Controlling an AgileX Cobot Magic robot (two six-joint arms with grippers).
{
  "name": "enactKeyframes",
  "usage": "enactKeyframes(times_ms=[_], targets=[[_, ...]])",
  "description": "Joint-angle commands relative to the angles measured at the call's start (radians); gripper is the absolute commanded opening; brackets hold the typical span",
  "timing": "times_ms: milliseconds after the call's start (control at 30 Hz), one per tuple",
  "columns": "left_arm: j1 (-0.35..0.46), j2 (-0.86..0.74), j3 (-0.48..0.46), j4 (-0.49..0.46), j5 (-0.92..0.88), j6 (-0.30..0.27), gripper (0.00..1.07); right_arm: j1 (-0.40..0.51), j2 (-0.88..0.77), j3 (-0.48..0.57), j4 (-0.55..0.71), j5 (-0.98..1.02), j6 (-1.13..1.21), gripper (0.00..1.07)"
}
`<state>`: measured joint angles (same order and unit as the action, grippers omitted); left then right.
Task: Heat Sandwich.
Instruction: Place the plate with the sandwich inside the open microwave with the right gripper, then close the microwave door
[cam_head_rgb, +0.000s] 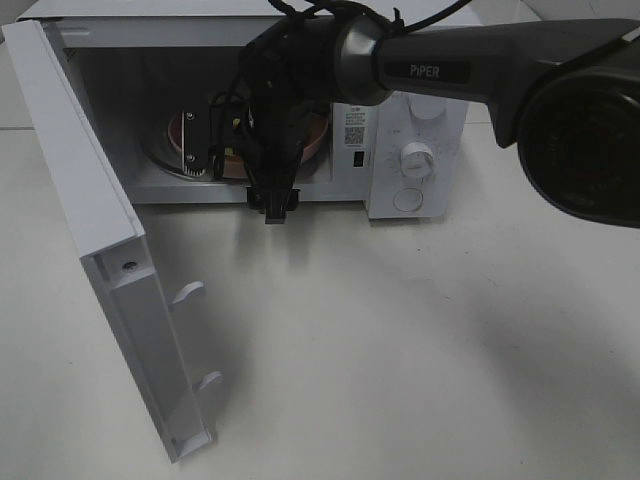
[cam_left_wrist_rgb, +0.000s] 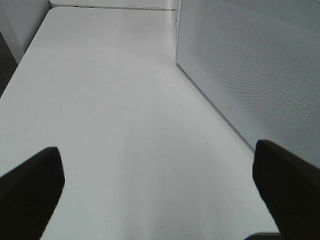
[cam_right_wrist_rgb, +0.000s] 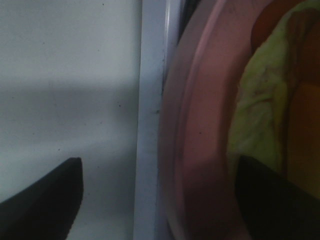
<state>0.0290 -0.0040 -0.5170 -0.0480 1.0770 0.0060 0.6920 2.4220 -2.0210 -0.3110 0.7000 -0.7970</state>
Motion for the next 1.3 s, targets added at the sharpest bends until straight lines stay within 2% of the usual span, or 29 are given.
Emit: enactKeyframes(times_ms=[33,267,733,1300], targets=[[0.003,-0.02,0.001,-0.003,-0.011,-0.006,0.98,-0.002,-0.019,0.002,0.004,0.005,0.026,0.77],[0.003,-0.02,0.001,-0.003,-0.011,-0.006,0.98,-0.002,-0.061,0.068,-0.003,-0.019,0.026,0.76],[0.003,-0.02,0.001,-0.003,-0.011,-0.006,0.98,-0.002,-0.251,0.398,-0.048,-0.235,0.038,0.76],[0.003,-0.02,0.001,-0.003,-0.011,-0.006,0.98,-0.001,-0.487,0.693,-0.047,-0.264,0.095,0.76]])
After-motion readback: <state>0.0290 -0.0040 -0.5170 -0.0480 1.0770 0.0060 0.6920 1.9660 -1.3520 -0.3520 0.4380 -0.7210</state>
